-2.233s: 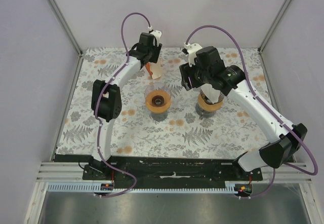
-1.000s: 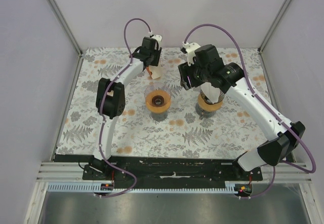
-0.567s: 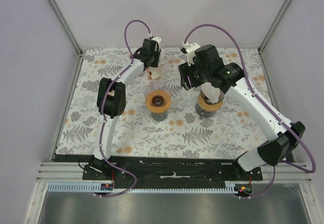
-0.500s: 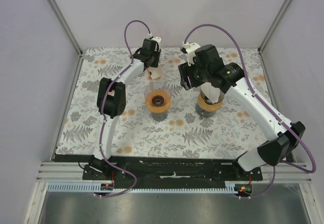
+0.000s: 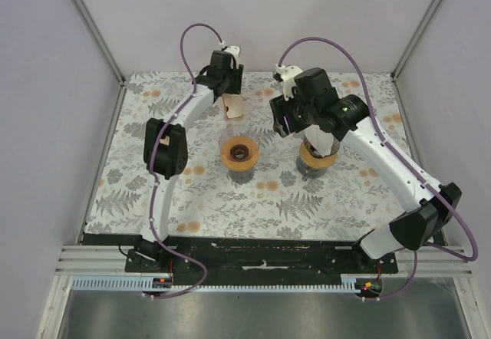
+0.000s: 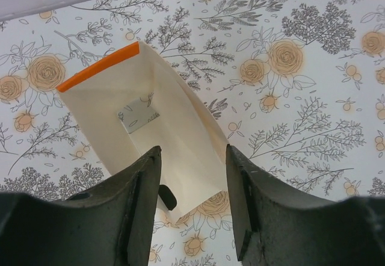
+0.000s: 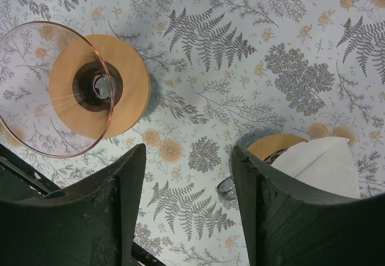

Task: Place the coffee filter in the dripper
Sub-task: Pick up the coffee filter from the coffee filter holder.

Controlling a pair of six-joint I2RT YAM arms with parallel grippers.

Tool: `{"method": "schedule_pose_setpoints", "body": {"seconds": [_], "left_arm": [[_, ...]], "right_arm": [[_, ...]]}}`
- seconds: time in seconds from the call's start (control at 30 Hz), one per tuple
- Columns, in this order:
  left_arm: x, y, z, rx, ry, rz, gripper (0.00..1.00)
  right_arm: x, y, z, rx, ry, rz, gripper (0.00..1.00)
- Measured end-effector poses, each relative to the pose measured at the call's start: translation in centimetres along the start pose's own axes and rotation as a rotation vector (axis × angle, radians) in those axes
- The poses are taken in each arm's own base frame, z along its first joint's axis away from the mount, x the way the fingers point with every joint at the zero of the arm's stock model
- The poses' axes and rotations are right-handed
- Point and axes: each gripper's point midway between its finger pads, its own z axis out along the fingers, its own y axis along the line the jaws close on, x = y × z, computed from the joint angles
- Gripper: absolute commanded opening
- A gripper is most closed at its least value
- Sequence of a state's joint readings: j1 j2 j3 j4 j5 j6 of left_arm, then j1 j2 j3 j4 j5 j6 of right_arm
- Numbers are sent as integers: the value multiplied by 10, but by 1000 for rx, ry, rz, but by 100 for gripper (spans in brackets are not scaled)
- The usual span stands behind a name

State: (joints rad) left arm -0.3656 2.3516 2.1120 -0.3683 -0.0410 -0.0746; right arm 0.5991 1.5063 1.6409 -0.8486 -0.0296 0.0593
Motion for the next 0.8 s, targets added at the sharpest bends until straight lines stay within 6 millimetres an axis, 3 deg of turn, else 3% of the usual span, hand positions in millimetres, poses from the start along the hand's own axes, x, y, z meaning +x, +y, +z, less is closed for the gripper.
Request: {"method": "schedule_pose_setpoints", "body": {"seconds": [0.2,0.33,0.6,0.8], "left_arm": [[-4,-6,-2,29,-7,-10,56],[-5,-7,-3,33,-9,-10,50],[-16,-4,-4,13,-34,-14,47],[-5,-5,6,18,-15,-27,44]], "right_arm": [[0,0,0,0,1,0,66],[0,0,0,0,1,0,66],[-5,0,-5,1,-8,0,66],[-3,0,-5,1,0,0,66]]}}
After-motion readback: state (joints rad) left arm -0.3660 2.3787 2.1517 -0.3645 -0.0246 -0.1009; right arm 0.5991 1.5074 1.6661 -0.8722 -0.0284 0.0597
